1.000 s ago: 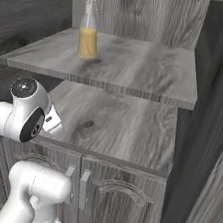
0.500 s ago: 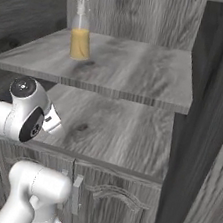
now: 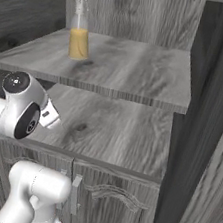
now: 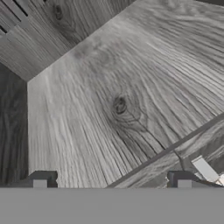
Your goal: Move the cutting board and knife to the sink. Then move spray from the cabinet to the counter.
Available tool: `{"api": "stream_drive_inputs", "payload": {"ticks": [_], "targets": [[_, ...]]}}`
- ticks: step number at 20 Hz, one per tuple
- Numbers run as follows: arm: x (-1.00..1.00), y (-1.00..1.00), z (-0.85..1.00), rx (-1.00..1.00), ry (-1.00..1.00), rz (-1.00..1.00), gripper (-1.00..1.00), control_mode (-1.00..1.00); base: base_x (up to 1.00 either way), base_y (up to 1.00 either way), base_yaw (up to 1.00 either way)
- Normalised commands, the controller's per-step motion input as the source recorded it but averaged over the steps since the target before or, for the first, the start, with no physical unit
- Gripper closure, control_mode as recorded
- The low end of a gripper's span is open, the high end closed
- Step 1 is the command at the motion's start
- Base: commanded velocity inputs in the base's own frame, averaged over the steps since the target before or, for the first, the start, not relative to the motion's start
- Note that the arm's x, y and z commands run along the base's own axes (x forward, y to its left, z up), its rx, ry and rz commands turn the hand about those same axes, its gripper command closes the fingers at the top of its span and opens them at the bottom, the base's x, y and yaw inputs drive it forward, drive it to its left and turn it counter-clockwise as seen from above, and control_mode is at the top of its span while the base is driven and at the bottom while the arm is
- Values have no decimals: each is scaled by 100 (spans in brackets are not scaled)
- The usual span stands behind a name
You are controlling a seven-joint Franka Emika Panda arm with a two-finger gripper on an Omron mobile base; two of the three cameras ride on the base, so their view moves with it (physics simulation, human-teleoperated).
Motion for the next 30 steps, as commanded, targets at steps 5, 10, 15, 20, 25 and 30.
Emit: {"api": "stream_drive_inputs", "payload": {"ticks": [5, 10, 15, 20, 25, 30], "targets": [[-36, 0, 100, -25, -15, 7, -100, -100, 0, 0, 0], [-40, 0, 100, -32, -14, 16, -100, -100, 0, 0, 0], [-35, -8, 100, -7, -22, 19, -100, -100, 0, 0, 0], [-1, -4, 99, 0, -16, 19, -100, -100, 0, 0, 0], [32, 7, 50, -4, 5, 8, -100, -100, 0, 0, 0], [31, 16, 40, -13, 8, 0, -100, -100, 0, 0, 0]]}}
